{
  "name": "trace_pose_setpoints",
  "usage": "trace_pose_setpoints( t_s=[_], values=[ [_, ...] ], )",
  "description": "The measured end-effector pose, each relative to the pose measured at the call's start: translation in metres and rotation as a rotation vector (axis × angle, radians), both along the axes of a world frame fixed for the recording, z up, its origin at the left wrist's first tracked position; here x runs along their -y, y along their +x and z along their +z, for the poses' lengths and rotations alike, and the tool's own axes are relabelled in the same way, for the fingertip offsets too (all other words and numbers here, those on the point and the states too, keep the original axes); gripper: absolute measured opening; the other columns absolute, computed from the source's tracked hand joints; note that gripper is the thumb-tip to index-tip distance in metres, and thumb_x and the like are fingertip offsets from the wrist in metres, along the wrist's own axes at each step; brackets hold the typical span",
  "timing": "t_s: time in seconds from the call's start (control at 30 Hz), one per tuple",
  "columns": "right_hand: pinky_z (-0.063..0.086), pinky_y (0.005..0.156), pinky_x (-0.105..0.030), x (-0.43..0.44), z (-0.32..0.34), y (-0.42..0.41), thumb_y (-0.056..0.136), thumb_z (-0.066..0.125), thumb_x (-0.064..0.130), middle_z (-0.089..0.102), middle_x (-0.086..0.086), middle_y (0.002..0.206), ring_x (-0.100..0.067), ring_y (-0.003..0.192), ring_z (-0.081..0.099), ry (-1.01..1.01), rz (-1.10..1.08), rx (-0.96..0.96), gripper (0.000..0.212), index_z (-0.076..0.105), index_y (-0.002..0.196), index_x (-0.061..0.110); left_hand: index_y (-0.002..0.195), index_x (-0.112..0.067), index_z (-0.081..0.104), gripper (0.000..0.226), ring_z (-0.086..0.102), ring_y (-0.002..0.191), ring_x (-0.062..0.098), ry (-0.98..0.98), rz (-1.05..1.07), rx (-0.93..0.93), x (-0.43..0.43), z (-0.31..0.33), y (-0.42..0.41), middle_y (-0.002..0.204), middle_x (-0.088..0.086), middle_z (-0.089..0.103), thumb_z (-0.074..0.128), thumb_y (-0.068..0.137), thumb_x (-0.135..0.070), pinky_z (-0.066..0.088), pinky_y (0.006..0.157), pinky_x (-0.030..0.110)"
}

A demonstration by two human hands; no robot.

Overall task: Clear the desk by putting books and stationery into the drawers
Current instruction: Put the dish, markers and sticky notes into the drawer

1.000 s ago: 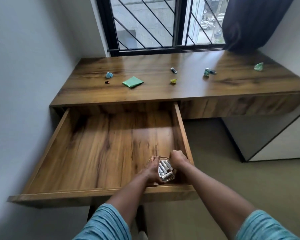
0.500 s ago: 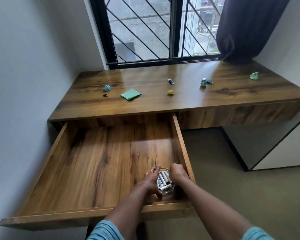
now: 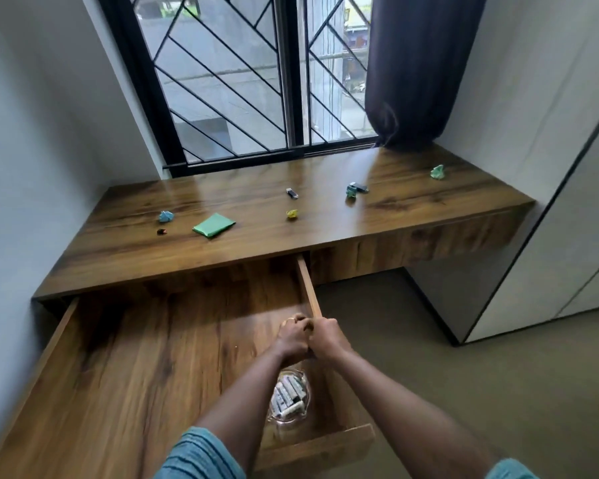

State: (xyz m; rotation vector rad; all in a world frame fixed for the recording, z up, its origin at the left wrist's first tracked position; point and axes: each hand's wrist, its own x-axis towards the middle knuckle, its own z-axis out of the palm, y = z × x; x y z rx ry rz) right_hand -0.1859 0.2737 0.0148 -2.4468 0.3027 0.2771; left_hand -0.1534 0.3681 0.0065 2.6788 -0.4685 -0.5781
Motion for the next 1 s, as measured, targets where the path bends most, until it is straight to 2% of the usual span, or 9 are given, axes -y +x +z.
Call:
trace_pose_setpoints(
  t_s=[0.13,0.33,0.47,0.6,0.8,0.9,1.0],
  values=[
    [0.055,0.083,-0.033,0.044,0.018,0.025,0.092,0.052,0.017,0.069,-0.011,0.109,-0.025,0.099,0.066,0.065,-0.096,0.107,0.026,0.065,0.114,0.016,0.139,-0.01,0.044,0.058,0.038,0.133,0.025,-0.084,-0.008,0.107,0.048,0.022,0.022,0.146,0.011,0.038,0.063,0.086,-0.022,0.032,0.111,0.028],
    [0.054,0.087,-0.034,0.117,0.039,0.08,0.091,0.052,0.012,0.067,-0.015,0.112,-0.029,0.104,0.064,-0.006,-0.17,0.175,0.026,0.065,0.113,0.008,0.137,-0.006,0.047,0.055,0.044,0.131,0.024,-0.152,-0.027,0.119,0.111,0.037,0.075,0.145,0.013,0.04,0.064,0.087,-0.019,0.036,0.108,0.025],
    [0.053,0.088,-0.034,0.16,0.052,0.125,0.091,0.051,0.011,0.067,-0.016,0.113,-0.03,0.105,0.064,-0.1,-0.156,0.191,0.026,0.065,0.113,0.005,0.141,-0.004,0.042,0.057,0.037,0.136,0.025,-0.209,0.056,0.15,0.144,0.046,0.125,0.147,0.013,0.037,0.062,0.089,-0.018,0.029,0.112,0.027],
    [0.052,0.085,-0.032,0.191,0.056,0.17,0.091,0.053,0.013,0.067,-0.016,0.113,-0.029,0.104,0.064,-0.14,-0.164,0.177,0.025,0.065,0.111,0.003,0.145,-0.007,0.036,0.061,0.035,0.137,0.026,-0.177,0.114,0.176,0.16,0.054,0.173,0.15,0.013,0.034,0.06,0.09,-0.02,0.029,0.116,0.03],
    [0.053,0.082,-0.033,0.228,0.054,0.246,0.092,0.053,0.015,0.066,-0.017,0.109,-0.029,0.099,0.064,-0.125,-0.175,0.219,0.024,0.065,0.108,0.001,0.143,-0.005,0.04,0.057,0.033,0.137,0.029,-0.18,0.328,0.26,0.162,0.062,0.239,0.148,0.014,0.037,0.055,0.089,-0.015,0.027,0.114,0.034],
    [0.051,0.084,-0.031,0.245,0.056,0.287,0.093,0.05,0.013,0.066,-0.019,0.11,-0.03,0.102,0.063,-0.144,-0.174,0.262,0.025,0.064,0.11,0.0,0.141,-0.003,0.042,0.056,0.035,0.136,0.029,-0.158,0.407,0.306,0.159,0.063,0.275,0.146,0.017,0.039,0.056,0.088,-0.016,0.026,0.114,0.032],
    [0.051,0.087,-0.036,0.262,0.053,0.333,0.094,0.048,0.013,0.064,-0.021,0.114,-0.034,0.107,0.061,-0.165,-0.214,0.276,0.029,0.061,0.115,-0.004,0.137,-0.002,0.046,0.052,0.037,0.133,0.032,-0.112,0.517,0.335,0.155,0.061,0.314,0.143,0.019,0.043,0.055,0.088,-0.016,0.028,0.111,0.031]
  ],
)
